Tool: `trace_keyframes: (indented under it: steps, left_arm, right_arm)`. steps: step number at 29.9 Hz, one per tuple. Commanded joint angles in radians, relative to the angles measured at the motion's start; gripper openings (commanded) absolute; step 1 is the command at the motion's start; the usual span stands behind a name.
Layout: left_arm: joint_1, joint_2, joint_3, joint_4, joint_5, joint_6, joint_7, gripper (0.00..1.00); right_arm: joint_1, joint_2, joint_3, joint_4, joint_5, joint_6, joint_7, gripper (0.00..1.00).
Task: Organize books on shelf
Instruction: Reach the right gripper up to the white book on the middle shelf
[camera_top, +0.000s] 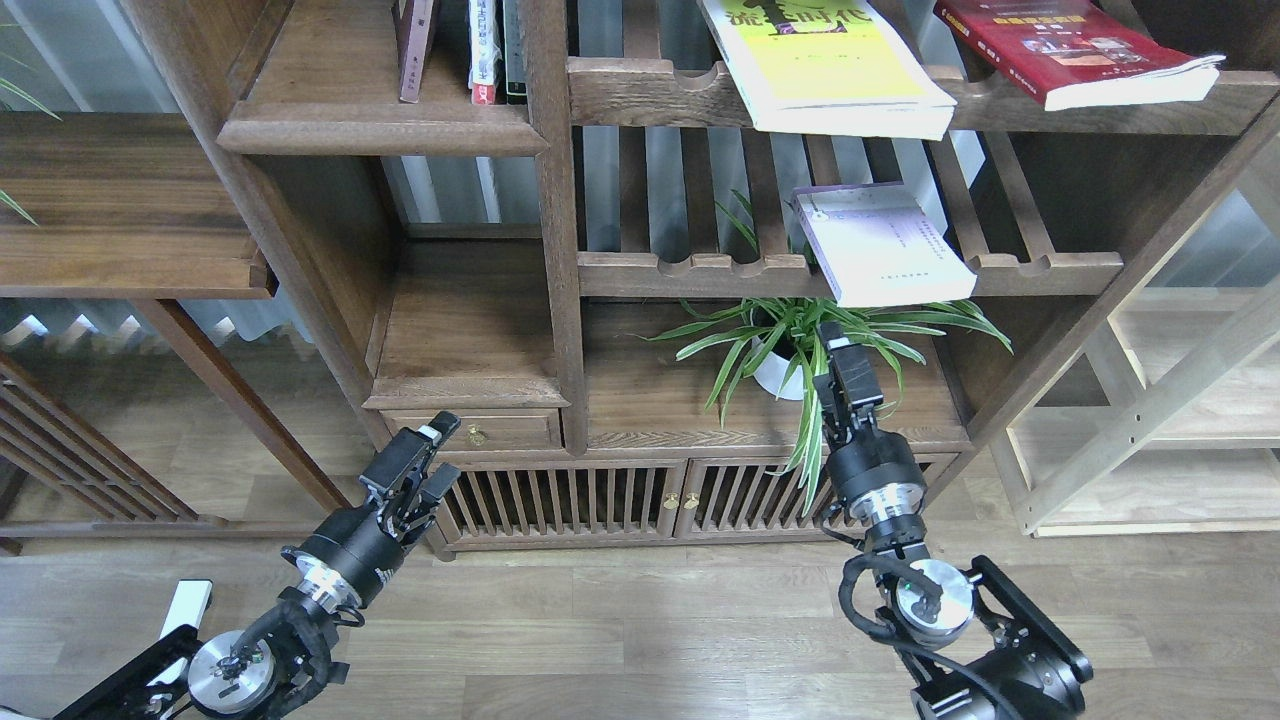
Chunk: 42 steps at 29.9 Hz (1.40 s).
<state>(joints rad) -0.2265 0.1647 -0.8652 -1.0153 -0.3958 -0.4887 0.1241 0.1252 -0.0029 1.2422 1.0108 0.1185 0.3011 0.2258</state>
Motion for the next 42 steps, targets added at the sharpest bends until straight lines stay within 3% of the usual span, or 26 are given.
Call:
trace_keyframes:
  steps: [1,42]
  left_arm:
    - [0.001,0.001,-0.001,0.0,0.0,0.0,0.0,0.99]
    - [0.084,0.078,-0.029,-0.019,-0.001,0.0,0.0,0.99]
  right_arm:
    - [0.025,-0.002,0.014,-0.04,0.0,-0.002,0.0,1.0]
    - [0.303,-0.02,0.085,-0.363,0.0,-0.022,0.006,1.0]
